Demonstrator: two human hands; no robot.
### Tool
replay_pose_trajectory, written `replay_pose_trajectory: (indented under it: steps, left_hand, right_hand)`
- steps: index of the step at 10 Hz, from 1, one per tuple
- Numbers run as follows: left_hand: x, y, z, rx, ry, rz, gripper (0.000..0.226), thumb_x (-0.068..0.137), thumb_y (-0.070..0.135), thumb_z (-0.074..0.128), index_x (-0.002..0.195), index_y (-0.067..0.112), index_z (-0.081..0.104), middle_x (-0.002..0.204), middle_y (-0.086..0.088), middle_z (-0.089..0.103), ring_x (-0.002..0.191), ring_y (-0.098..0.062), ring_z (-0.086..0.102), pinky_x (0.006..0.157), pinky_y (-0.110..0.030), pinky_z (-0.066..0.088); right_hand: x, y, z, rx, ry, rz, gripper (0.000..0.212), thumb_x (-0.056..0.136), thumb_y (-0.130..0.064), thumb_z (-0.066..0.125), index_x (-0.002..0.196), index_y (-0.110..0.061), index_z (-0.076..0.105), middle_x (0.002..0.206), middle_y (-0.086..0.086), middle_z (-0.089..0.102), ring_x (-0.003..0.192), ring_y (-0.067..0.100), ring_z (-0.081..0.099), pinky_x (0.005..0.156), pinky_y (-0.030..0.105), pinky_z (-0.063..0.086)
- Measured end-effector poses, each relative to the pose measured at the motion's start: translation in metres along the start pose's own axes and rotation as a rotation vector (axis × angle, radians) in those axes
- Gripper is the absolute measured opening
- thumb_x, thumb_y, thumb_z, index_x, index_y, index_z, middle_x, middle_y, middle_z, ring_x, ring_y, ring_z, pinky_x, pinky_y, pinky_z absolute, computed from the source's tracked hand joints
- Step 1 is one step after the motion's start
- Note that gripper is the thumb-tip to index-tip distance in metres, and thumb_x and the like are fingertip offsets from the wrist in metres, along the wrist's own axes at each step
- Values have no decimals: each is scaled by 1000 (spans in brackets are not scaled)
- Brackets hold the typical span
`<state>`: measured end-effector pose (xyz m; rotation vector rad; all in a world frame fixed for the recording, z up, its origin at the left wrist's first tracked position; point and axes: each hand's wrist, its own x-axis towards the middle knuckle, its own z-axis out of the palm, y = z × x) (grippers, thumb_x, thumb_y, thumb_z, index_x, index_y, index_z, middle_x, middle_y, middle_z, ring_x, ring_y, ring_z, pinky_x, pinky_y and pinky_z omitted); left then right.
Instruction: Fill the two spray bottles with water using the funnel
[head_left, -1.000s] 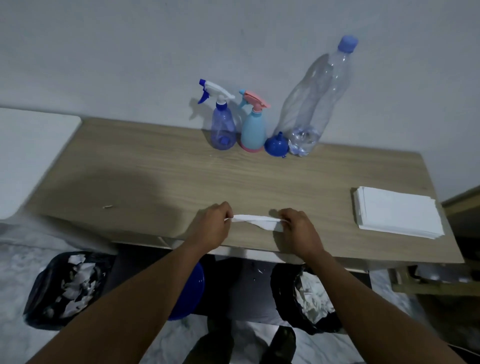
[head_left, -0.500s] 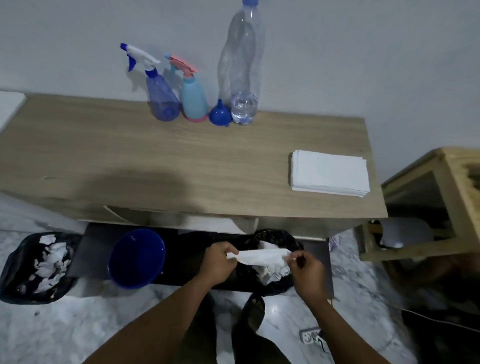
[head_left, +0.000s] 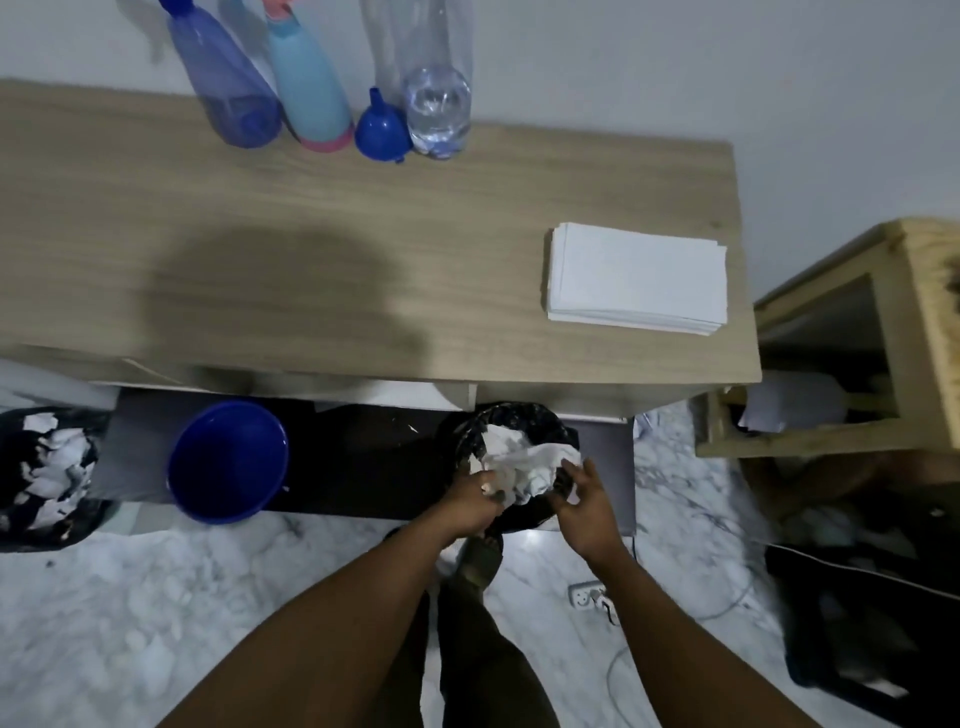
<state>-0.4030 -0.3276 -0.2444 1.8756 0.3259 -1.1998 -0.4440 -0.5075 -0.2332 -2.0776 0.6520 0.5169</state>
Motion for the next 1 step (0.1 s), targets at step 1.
replay_pose_trajectory:
  steps: [1]
  left_hand:
    - [-9,9,-8,20,143,68,57,89,16,69,142,16,49,138,-5,51,122,-21,55,84,-18,43]
  right_hand:
    - [10,7,4,53,-17,-18,43,89,-9,66,131,-8,59,148,16,44,111,26,61,99,30,47]
